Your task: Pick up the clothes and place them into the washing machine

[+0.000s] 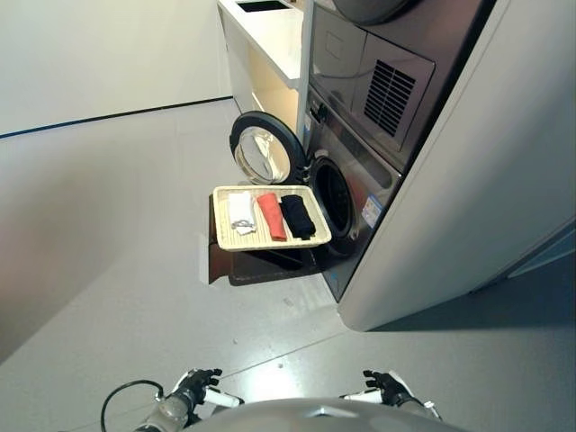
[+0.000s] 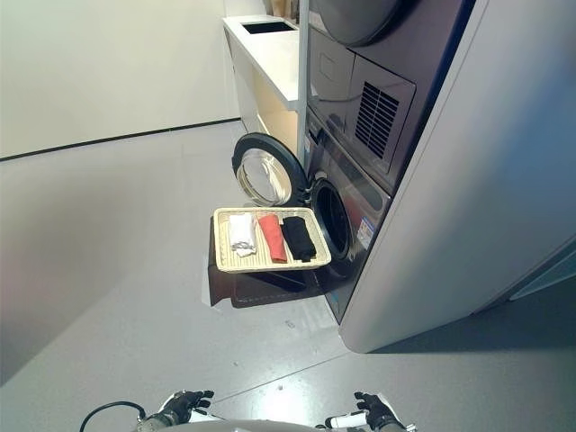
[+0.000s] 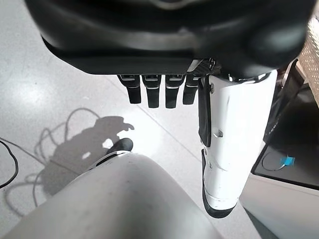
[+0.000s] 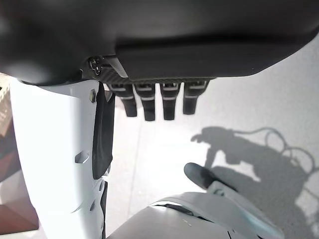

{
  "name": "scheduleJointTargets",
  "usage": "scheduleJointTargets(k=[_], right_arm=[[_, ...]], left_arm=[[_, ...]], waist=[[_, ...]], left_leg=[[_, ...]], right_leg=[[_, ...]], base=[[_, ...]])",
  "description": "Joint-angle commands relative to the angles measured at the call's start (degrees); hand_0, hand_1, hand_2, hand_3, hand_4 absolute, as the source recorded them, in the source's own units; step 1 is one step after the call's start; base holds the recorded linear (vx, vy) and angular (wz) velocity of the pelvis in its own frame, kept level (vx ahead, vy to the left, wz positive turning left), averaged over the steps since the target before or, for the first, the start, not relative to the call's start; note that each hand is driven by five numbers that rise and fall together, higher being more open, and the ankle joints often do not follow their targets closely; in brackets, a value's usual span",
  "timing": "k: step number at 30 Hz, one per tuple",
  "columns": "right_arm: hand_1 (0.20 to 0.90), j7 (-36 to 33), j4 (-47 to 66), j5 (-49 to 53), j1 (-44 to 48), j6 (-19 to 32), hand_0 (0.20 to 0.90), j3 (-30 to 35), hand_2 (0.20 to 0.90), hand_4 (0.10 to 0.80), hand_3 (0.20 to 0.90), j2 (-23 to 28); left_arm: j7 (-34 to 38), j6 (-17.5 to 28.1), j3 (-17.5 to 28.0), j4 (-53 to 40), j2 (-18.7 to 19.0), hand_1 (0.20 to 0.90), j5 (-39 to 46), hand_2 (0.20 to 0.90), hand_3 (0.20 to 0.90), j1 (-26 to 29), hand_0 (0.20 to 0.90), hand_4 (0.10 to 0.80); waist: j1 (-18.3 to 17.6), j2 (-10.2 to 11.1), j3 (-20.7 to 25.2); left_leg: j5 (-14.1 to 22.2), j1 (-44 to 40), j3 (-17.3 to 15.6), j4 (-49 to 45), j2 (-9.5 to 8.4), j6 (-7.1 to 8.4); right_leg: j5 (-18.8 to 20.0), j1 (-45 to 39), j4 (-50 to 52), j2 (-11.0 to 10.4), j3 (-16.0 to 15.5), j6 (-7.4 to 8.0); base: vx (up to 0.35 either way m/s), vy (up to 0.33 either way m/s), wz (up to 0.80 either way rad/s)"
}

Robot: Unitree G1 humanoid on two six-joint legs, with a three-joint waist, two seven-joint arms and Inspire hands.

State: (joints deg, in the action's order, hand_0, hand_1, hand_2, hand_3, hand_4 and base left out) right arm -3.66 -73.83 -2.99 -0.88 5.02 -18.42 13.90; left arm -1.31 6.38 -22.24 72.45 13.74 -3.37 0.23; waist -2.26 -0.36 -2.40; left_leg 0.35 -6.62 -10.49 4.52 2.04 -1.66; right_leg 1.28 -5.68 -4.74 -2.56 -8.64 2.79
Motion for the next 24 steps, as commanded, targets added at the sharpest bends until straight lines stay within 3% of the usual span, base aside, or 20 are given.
scheduleJointTargets(k=[1,24], right_arm=[[0.900,0.4,-3.5,-2.1,0.6,-0.5,0.900,-2.4,0.900,0.800,0.900,2.4],[0.900,1.3,-3.6,-2.3,0.5,-1.2,0.900,-1.7,0.900,0.800,0.900,2.4]], left_arm=[[0.0,0.7,1.1,3.4,-2.0,0.900,0.4,0.900,0.900,3.7,0.900,0.800],[-0.2,-1.4,3.9,6.7,-2.4,0.900,1.6,0.900,0.900,3.4,0.900,0.800]], waist=[[0.6,1.4,1.1],[0.5,1.8,1.0]], left_leg=[[1.2,-0.2,2.8,0.5,-1.99,4.05],[1.7,0.4,2.3,0.5,-2.67,3.14]], right_leg=[[1.8,0.4,-0.3,-0.1,1.1,3.24],[1.9,1.1,-0.2,-0.7,1.6,3.58]], base=[[0.000,0.000,0.00],[0.001,0.001,0.00]])
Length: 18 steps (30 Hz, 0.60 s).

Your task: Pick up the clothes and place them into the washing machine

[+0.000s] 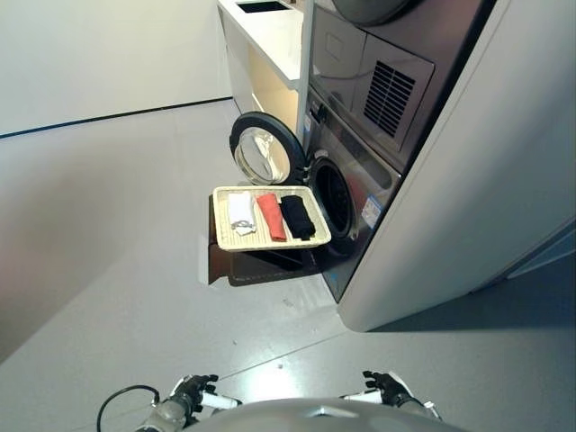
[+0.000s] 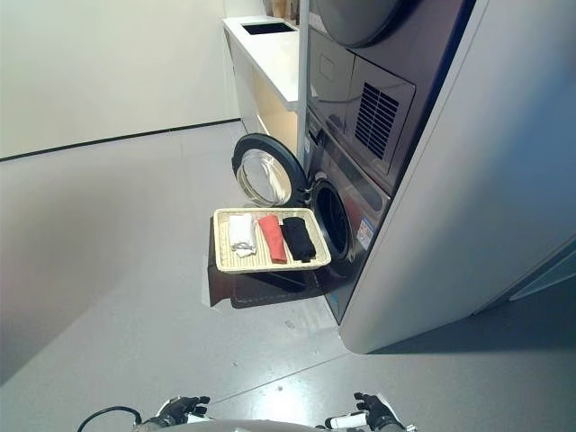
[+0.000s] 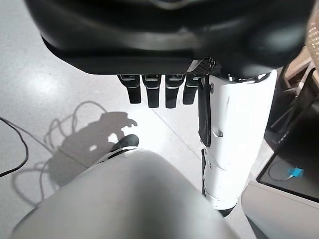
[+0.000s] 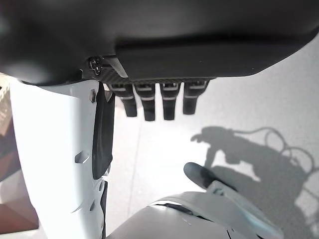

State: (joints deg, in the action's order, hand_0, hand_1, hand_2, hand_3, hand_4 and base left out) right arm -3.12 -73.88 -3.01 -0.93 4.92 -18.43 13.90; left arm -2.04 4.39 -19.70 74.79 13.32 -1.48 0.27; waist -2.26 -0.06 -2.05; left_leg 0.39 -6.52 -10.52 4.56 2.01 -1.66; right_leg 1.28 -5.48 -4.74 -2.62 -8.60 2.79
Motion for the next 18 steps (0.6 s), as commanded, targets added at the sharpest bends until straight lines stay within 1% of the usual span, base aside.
scheduleJointTargets(k=[1,4,6,8,9,10,12,13,15,16,17,18], right_arm=[[0.900,0.9,-3.5,-2.2,0.7,-1.2,0.900,-1.7,0.900,0.800,0.900,2.5],[0.900,1.0,-3.2,-2.0,1.3,-1.2,0.900,-1.6,0.900,0.800,0.900,2.9],[0.900,1.0,-3.1,-2.0,1.4,-1.2,0.900,-1.5,0.900,0.800,0.900,2.9],[0.900,1.0,-2.7,-1.9,2.1,-1.2,0.900,-1.4,0.900,0.800,0.900,3.1],[0.900,1.0,-2.7,-1.9,2.1,-1.2,0.900,-1.4,0.900,0.800,0.900,3.1],[0.900,1.0,-2.6,-1.9,2.5,-1.2,0.900,-1.4,0.900,0.800,0.900,3.2],[0.900,0.8,-2.6,-1.2,3.4,-1.1,0.900,-0.5,0.900,0.800,0.900,3.5],[0.900,0.8,-2.6,-1.2,3.4,-1.1,0.900,-0.5,0.900,0.800,0.900,3.5],[0.900,0.9,-2.5,-0.6,3.4,-0.9,0.900,0.4,0.900,0.800,0.900,3.9],[0.900,0.9,-2.6,-0.4,3.2,-0.9,0.900,0.6,0.900,0.800,0.900,3.9],[0.900,0.9,-3.3,-0.2,2.8,-0.9,0.900,1.3,0.900,0.800,0.900,4.0],[0.900,1.1,-3.8,0.0,2.5,-0.9,0.900,2.0,0.900,0.800,0.900,4.2]], left_arm=[[0.6,0.6,1.4,4.2,-1.8,0.900,-0.3,0.900,0.900,3.5,0.900,0.800],[0.8,0.6,1.4,3.8,-1.4,0.900,-0.1,0.900,0.900,4.3,0.900,0.800],[0.8,0.6,1.4,3.7,-1.3,0.900,-0.1,0.900,0.900,4.4,0.900,0.800],[0.9,0.5,1.5,3.3,-1.0,0.900,0.5,0.900,0.900,5.1,0.900,0.800],[0.9,0.5,1.5,3.3,-1.0,0.900,0.5,0.900,0.900,5.1,0.900,0.800],[0.8,0.4,1.6,3.2,-0.8,0.900,0.8,0.900,0.900,5.4,0.900,0.800],[0.6,0.7,1.8,2.3,-0.3,0.900,1.6,0.900,0.900,6.3,0.900,0.800],[0.6,0.7,1.8,2.3,-0.3,0.900,1.6,0.900,0.900,6.3,0.900,0.800],[0.5,0.8,2.0,1.8,0.1,0.900,2.1,0.900,0.900,6.4,0.900,0.800],[0.3,0.7,2.1,1.7,0.3,0.900,2.2,0.900,0.900,6.4,0.900,0.800],[-0.2,0.5,2.4,2.0,0.5,0.900,2.2,0.900,0.900,6.6,0.900,0.800],[-0.4,0.4,2.9,2.4,0.8,0.900,2.5,0.900,0.900,6.6,0.900,0.800]], waist=[[0.5,1.5,0.6],[0.6,1.7,0.3],[0.6,1.7,0.2],[0.6,1.7,-0.5],[0.7,1.7,-0.5],[0.7,1.7,-0.7],[0.9,1.5,-1.4],[0.9,1.5,-1.3],[0.8,1.2,-1.6],[0.6,1.0,-1.9],[-0.2,0.6,-2.9],[-0.6,0.4,-3.3]], left_leg=[[1.7,0.4,2.3,0.4,-2.73,3.01],[1.7,1.0,2.0,0.4,-3.25,2.30],[1.8,1.2,1.9,0.4,-3.38,2.12],[2.3,2.0,1.6,-0.4,-3.77,1.27],[2.3,2.0,1.6,-0.4,-3.77,1.26],[2.7,2.4,1.4,-1.0,-3.94,0.89],[4.0,3.4,1.6,-3.1,-4.28,-0.26],[4.0,3.5,1.6,-3.2,-4.31,-0.28],[5.1,3.1,2.2,-4.2,-4.52,-1.08],[5.4,2.7,2.6,-4.3,-4.54,-1.35],[6.1,1.4,3.4,-4.6,-4.22,-2.05],[6.4,0.6,3.5,-4.5,-3.96,-2.13]], right_leg=[[1.9,1.1,-0.1,-0.7,1.7,3.61],[1.7,1.8,0.9,-1.2,2.0,3.65],[1.5,2.3,1.5,-1.3,2.0,3.72],[0.7,4.0,4.4,-1.9,2.8,3.87],[0.7,4.1,4.5,-2.0,2.8,3.87],[0.2,4.9,6.0,-2.2,2.9,3.96],[-1.1,7.2,11.7,-2.5,2.7,4.41],[-1.2,7.3,11.8,-2.6,2.7,4.44],[-1.1,9.4,18.4,-2.9,2.5,4.79],[-0.3,11.0,21.8,-2.9,2.5,4.81],[1.8,13.8,28.3,-2.6,2.3,4.94],[2.2,15.6,30.1,-2.7,2.1,4.75]], base=[[0.000,0.000,0.00],[0.029,0.062,-0.01],[0.019,0.057,-0.02],[0.006,0.077,-0.04],[0.013,0.094,-0.05],[0.030,0.106,-0.08],[0.062,0.136,-0.16],[0.072,0.096,-0.16],[0.106,0.117,-0.09],[0.164,0.166,-0.08],[0.168,0.141,-0.09],[0.203,0.114,-0.06]])
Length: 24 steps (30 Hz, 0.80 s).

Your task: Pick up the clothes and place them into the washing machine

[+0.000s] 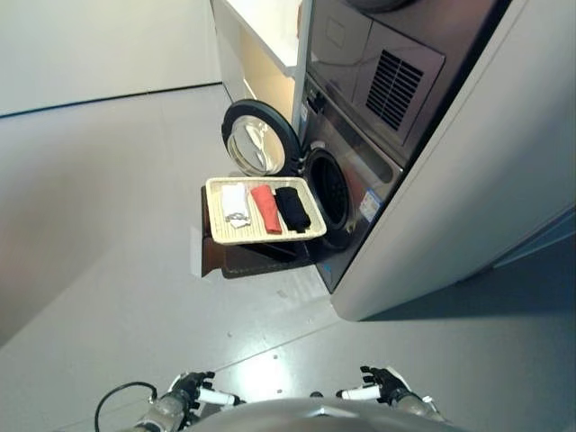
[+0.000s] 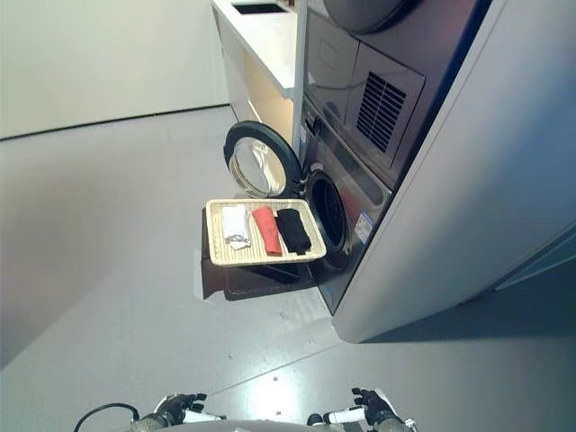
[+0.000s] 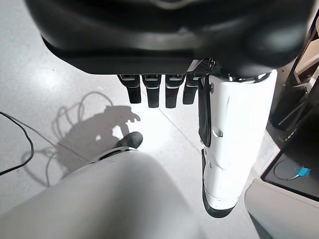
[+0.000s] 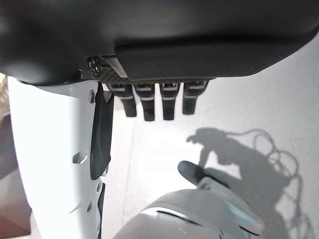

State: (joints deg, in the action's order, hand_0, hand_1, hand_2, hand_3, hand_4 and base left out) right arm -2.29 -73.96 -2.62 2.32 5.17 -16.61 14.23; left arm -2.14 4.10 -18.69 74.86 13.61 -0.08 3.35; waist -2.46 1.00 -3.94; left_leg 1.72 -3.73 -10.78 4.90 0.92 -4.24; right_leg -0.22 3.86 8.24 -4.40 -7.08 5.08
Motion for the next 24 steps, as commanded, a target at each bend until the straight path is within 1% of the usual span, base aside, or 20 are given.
scheduleJointTargets(k=[1,3,4,5,7,9,10,11,12,13,14,15,16,17,18,19,21,22,23,24], right_arm=[[0.900,0.4,-3.9,-0.3,-1.1,-1.1,0.900,0.5,0.900,0.800,0.900,3.8],[0.900,0.6,-4.2,-0.1,-1.9,-1.2,0.900,1.3,0.900,0.800,0.900,4.0],[0.900,0.7,-4.3,0.0,-2.4,-1.2,0.900,1.9,0.900,0.800,0.900,4.1],[0.900,0.8,-4.6,0.0,-2.9,-1.2,0.900,2.2,0.900,0.800,0.900,4.2],[0.900,0.9,-4.9,-0.3,-3.5,-1.3,0.900,2.6,0.900,0.800,0.900,4.2],[0.900,1.3,-4.6,-0.5,-3.9,-1.4,0.900,3.0,0.900,0.800,0.900,4.0],[0.900,1.3,-4.6,-0.5,-4.0,-1.4,0.900,3.1,0.900,0.800,0.900,4.0],[0.900,1.5,-4.1,-0.8,-4.5,-1.5,0.900,3.3,0.900,0.800,0.900,3.6],[0.900,1.5,-3.7,-1.0,-4.8,-1.5,0.900,3.5,0.900,0.800,0.900,3.6],[0.900,1.5,-3.6,-1.0,-4.8,-1.5,0.900,3.5,0.900,0.800,0.900,3.6],[0.900,1.4,-3.5,-0.8,-4.9,-1.2,0.900,3.6,0.900,0.800,0.900,3.5],[0.900,1.4,-3.5,-0.2,-4.9,-0.7,0.900,3.5,0.900,0.800,0.900,3.5],[0.900,1.2,-3.8,0.1,-4.5,-0.6,0.900,3.5,0.900,0.800,0.900,3.7],[0.900,1.2,-4.1,0.6,-3.8,-0.4,0.900,3.3,0.900,0.800,0.900,3.9],[0.900,1.0,-4.0,0.8,-3.5,-0.3,0.900,3.0,0.900,0.800,0.900,3.9],[0.900,1.0,-3.7,1.1,-3.4,-0.2,0.900,2.9,0.900,0.800,0.900,4.1],[0.900,0.7,-3.0,1.7,-3.0,-0.2,0.900,2.4,0.900,0.800,0.900,4.5],[0.900,0.6,-2.5,1.9,-2.7,-0.2,0.900,1.8,0.900,0.800,0.900,4.8],[0.900,0.3,-2.1,2.2,-1.9,-0.2,0.900,1.3,0.900,0.800,0.900,5.0],[0.900,0.1,-1.9,2.4,-1.1,-0.2,0.900,0.9,0.900,0.800,0.900,5.1]], left_arm=[[-0.5,0.6,2.1,2.6,0.6,0.900,1.3,0.900,0.900,3.4,0.900,0.800],[-0.3,0.8,2.4,2.7,0.7,0.900,1.3,0.900,0.900,3.4,0.900,0.800],[-0.2,1.0,2.7,2.6,0.8,0.900,1.4,0.900,0.900,3.3,0.900,0.800],[0.1,1.4,2.8,2.6,0.8,0.900,1.6,0.900,0.900,3.3,0.900,0.800],[0.6,2.0,2.6,2.5,0.8,0.900,1.7,0.900,0.900,3.5,0.900,0.800],[0.8,2.3,2.3,2.9,0.9,0.900,1.9,0.900,0.900,3.8,0.900,0.800],[0.8,2.4,2.3,3.0,0.9,0.900,1.9,0.900,0.900,3.8,0.900,0.800],[1.2,2.6,2.2,3.1,0.8,0.900,2.0,0.900,0.900,3.6,0.900,0.800],[1.3,2.6,2.2,3.0,0.7,0.900,2.1,0.900,0.900,3.4,0.900,0.800],[1.3,2.6,2.2,3.0,0.7,0.900,2.1,0.900,0.900,3.4,0.900,0.800],[1.3,2.6,2.1,2.9,0.6,0.900,1.9,0.900,0.900,3.2,0.900,0.800],[1.5,2.9,1.4,3.0,0.1,0.900,1.7,0.900,0.900,3.1,0.900,0.800],[1.8,2.9,1.0,3.0,-0.3,0.900,1.7,0.900,0.900,3.2,0.900,0.800],[2.0,2.9,0.6,2.8,-0.7,0.900,1.8,0.900,0.900,3.4,0.900,0.800],[2.1,2.8,0.1,2.4,-1.0,0.900,1.9,0.900,0.900,3.6,0.900,0.800],[1.8,2.7,-0.3,1.9,-1.5,0.900,2.4,0.900,0.900,3.8,0.900,0.800],[1.0,2.5,-1.5,1.2,-2.3,0.900,2.7,0.900,0.900,4.4,0.900,0.800],[1.0,2.4,-1.9,0.2,-2.5,0.900,2.9,0.900,0.900,4.9,0.900,0.800],[1.4,2.5,-2.0,-0.5,-2.6,0.900,3.4,0.900,0.900,5.4,0.900,0.800],[1.8,2.6,-1.9,-0.9,-2.8,0.900,3.6,0.900,0.900,5.7,0.900,0.800]], waist=[[-0.8,-0.8,-1.5],[-1.7,-1.1,-1.7],[-2.2,-1.1,-1.8],[-3.0,-0.8,-1.9],[-4.4,-0.4,-1.9],[-5.8,-0.5,-2.0],[-5.7,-1.0,-2.2],[-6.4,-1.1,-1.8],[-6.7,-1.2,-1.4],[-6.8,-1.3,-1.4],[-7.3,-1.3,-0.9],[-8.0,-1.7,0.5],[-7.8,-2.0,1.0],[-7.6,-2.4,1.4],[-7.4,-2.5,1.8],[-7.2,-2.6,2.3],[-6.6,-1.3,2.3],[-5.9,-0.3,1.7],[-5.0,0.4,0.8],[-4.3,1.3,0.0]], left_leg=[[5.4,-3.1,4.1,-4.4,-2.74,0.63],[5.8,-5.3,5.5,-4.0,-2.73,1.31],[6.1,-6.5,6.3,-3.8,-2.65,1.74],[6.6,-7.8,7.1,-3.7,-2.79,2.30],[7.8,-10.7,9.1,-2.9,-2.62,3.43],[8.1,-13.7,10.5,-1.4,-1.24,4.77],[8.3,-14.0,10.3,-1.3,-0.75,4.83],[8.1,-16.0,11.4,-0.4,-0.02,5.66],[8.2,-17.2,12.1,-0.2,0.57,5.92],[8.3,-17.3,12.1,-0.2,0.70,5.94],[8.0,-18.5,12.9,-0.2,1.52,6.42],[7.1,-18.2,14.3,-2.6,3.38,7.00],[5.7,-17.4,14.9,-4.8,4.24,7.35],[3.0,-16.1,15.3,-7.6,5.25,8.05],[-0.8,-14.6,15.2,-11.1,6.18,8.87],[-4.7,-12.4,15.4,-15.9,6.52,9.56],[-10.1,-6.5,14.8,-28.4,6.33,9.37],[-11.1,-4.0,14.1,-34.8,6.00,8.92],[-11.4,-1.7,13.6,-40.0,5.15,8.49],[-11.4,0.9,12.5,-44.8,4.67,8.19]], right_leg=[[3.6,8.1,17.7,-0.7,0.4,2.20],[3.0,10.7,13.6,-0.8,-0.1,1.60],[3.6,11.3,11.1,-1.3,-0.2,1.61],[5.1,12.5,6.8,-2.0,0.1,1.90],[9.5,14.4,-2.6,-3.3,1.8,3.30],[13.8,16.7,-10.0,-3.2,3.1,4.53],[14.0,16.2,-10.6,-2.8,2.8,4.51],[15.4,18.4,-11.9,-2.9,2.3,5.06],[15.9,18.5,-11.3,-2.4,2.1,4.93],[15.9,18.4,-11.3,-2.3,2.0,4.92],[16.0,17.5,-10.9,-1.6,2.8,4.32],[16.4,16.2,-10.8,0.6,6.5,3.16],[15.8,15.6,-10.1,1.6,7.1,2.61],[15.2,14.7,-9.7,3.0,7.1,1.73],[14.6,13.4,-9.8,3.8,6.8,0.71],[13.6,11.5,-10.6,4.6,6.2,-0.35],[11.4,7.1,-11.8,5.2,6.4,-2.67],[10.3,4.9,-12.2,5.3,6.6,-3.73],[9.5,3.2,-12.2,5.3,6.7,-4.54],[8.9,2.0,-12.2,5.0,7.0,-5.02]], base=[[0.205,0.046,0.06],[0.267,-0.007,0.24],[0.322,-0.070,0.28],[0.358,-0.111,0.35],[0.405,-0.134,0.39],[0.341,-0.111,0.32],[0.360,-0.140,0.38],[0.381,-0.166,0.31],[0.368,-0.168,0.31],[0.269,-0.145,0.33],[0.371,-0.251,0.61],[0.486,-0.349,1.04],[0.466,-0.372,1.22],[0.317,-0.300,0.97],[0.316,-0.298,0.54],[0.336,-0.300,0.16],[0.342,-0.342,0.04],[0.315,-0.369,-0.05],[0.260,-0.333,-0.15],[0.228,-0.284,-0.23]])
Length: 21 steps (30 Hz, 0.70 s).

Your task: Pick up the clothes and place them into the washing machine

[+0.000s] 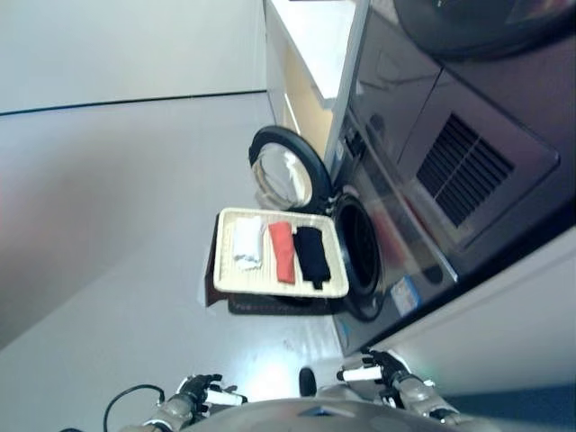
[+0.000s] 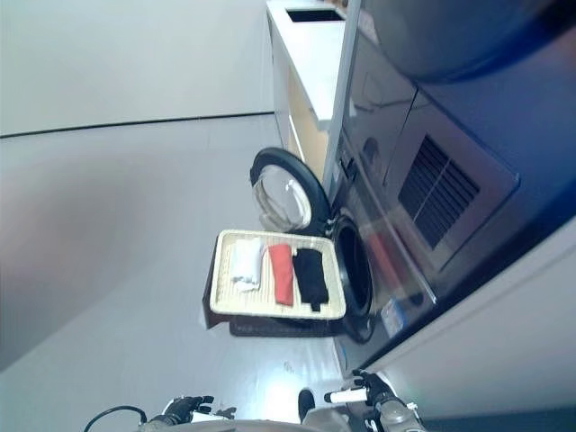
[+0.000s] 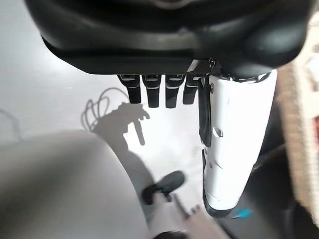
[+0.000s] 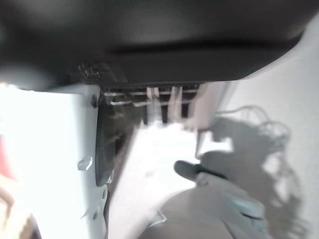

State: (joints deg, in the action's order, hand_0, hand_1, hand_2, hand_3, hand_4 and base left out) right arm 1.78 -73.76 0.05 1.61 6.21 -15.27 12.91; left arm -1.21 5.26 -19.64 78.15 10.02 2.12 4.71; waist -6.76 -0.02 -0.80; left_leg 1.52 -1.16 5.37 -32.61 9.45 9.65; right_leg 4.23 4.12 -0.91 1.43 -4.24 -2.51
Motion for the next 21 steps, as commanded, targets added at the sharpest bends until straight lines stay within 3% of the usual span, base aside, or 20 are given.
scheduleJointTargets(k=[1,2,4,9,14,15,17,19,21], right_arm=[[0.900,-4.2,-1.9,0.2,0.2,-1.3,0.900,-0.8,0.900,0.800,0.900,6.4],[0.900,-4.6,-1.7,0.8,0.4,-1.3,0.900,-0.9,0.900,0.800,0.900,6.3],[0.900,-4.8,-1.0,1.3,0.5,-0.9,0.900,-1.3,0.900,0.800,0.900,6.2],[0.900,-5.4,-1.3,1.5,0.7,-0.4,0.900,-2.5,0.900,0.800,0.900,5.5],[0.900,-5.8,-2.3,1.3,0.1,0.0,0.900,-2.8,0.900,0.800,0.900,5.3],[0.900,-5.1,-3.1,3.3,17.3,-2.1,0.900,-7.0,0.900,0.800,0.900,6.7],[0.900,-5.9,3.0,2.4,4.2,-1.3,0.900,-6.8,0.900,0.800,0.900,3.4],[0.900,-6.2,5.0,1.2,0.6,-0.9,0.900,-6.3,0.900,0.800,0.900,2.9],[0.900,-5.8,5.2,1.4,-0.7,-1.1,0.900,-5.5,0.900,0.800,0.900,2.6]], left_arm=[[1.4,1.5,-1.1,-4.8,0.9,0.900,1.5,0.900,0.900,4.6,0.900,0.800],[1.8,1.6,-1.2,-5.1,1.0,0.900,1.5,0.900,0.900,4.7,0.900,0.800],[2.4,1.8,-0.9,-5.0,1.3,0.900,1.1,0.900,0.900,4.3,0.900,0.800],[4.1,1.7,1.1,-3.1,2.2,0.900,1.0,0.900,0.900,3.4,0.900,0.800],[4.5,1.7,2.4,-1.3,2.3,0.900,0.7,0.900,0.900,2.2,0.900,0.800],[3.9,1.2,0.0,-0.2,2.6,0.900,-0.2,0.900,0.900,2.2,0.900,0.800],[4.4,1.4,1.1,-1.2,2.6,0.900,0.6,0.900,0.900,2.2,0.900,0.800],[4.6,1.5,1.6,-1.5,3.0,0.900,0.9,0.900,0.900,2.2,0.900,0.800],[4.7,1.7,1.5,-2.6,3.5,0.900,1.1,0.900,0.900,2.4,0.900,0.800]], waist=[[0.5,3.1,-3.6],[1.5,3.4,-4.1],[3.3,3.9,-5.0],[6.6,3.5,-6.1],[9.1,1.3,-6.2],[11.4,1.6,-5.2],[10.1,1.2,-4.3],[9.6,1.3,-3.4],[9.4,2.2,-2.7]], left_leg=[[-11.3,0.3,-5.6,-8.2,-3.04,-6.04],[-10.5,4.0,-8.4,-7.7,-0.86,-6.27],[-9.2,8.5,-9.8,-3.2,-0.95,-6.76],[-11.5,15.9,-8.0,13.9,-0.16,-5.69],[-16.0,15.2,-4.1,33.7,-1.76,-3.57],[-16.2,15.1,-3.6,35.1,-2.37,-3.32],[-15.8,14.0,-5.1,36.2,-2.39,-3.63],[-15.6,12.7,-3.1,36.3,-3.00,-3.92],[-14.0,12.7,-3.7,34.1,-4.10,-4.76]], right_leg=[[3.9,0.6,-3.1,-1.0,4.3,2.15],[2.9,-0.5,-2.9,-0.8,4.5,1.76],[1.7,-3.1,-3.0,-0.4,6.0,2.06],[-2.0,-8.2,-3.8,0.5,8.1,3.58],[-6.3,-14.3,-4.1,1.0,12.1,4.83],[-7.2,-15.9,-4.1,0.7,11.9,4.82],[-8.1,-16.8,-4.1,0.5,13.1,5.16],[-8.9,-17.3,-3.9,-0.2,13.9,5.53],[-10.0,-18.1,-2.7,-2.2,14.2,6.68]], base=[[0.211,-0.234,-0.37],[0.261,-0.174,-0.36],[0.267,-0.075,-0.26],[0.288,0.034,-0.28],[0.363,0.122,-0.57],[0.331,0.113,-0.82],[0.278,0.150,-0.79],[0.228,0.173,-0.31],[0.233,0.199,-0.19]])
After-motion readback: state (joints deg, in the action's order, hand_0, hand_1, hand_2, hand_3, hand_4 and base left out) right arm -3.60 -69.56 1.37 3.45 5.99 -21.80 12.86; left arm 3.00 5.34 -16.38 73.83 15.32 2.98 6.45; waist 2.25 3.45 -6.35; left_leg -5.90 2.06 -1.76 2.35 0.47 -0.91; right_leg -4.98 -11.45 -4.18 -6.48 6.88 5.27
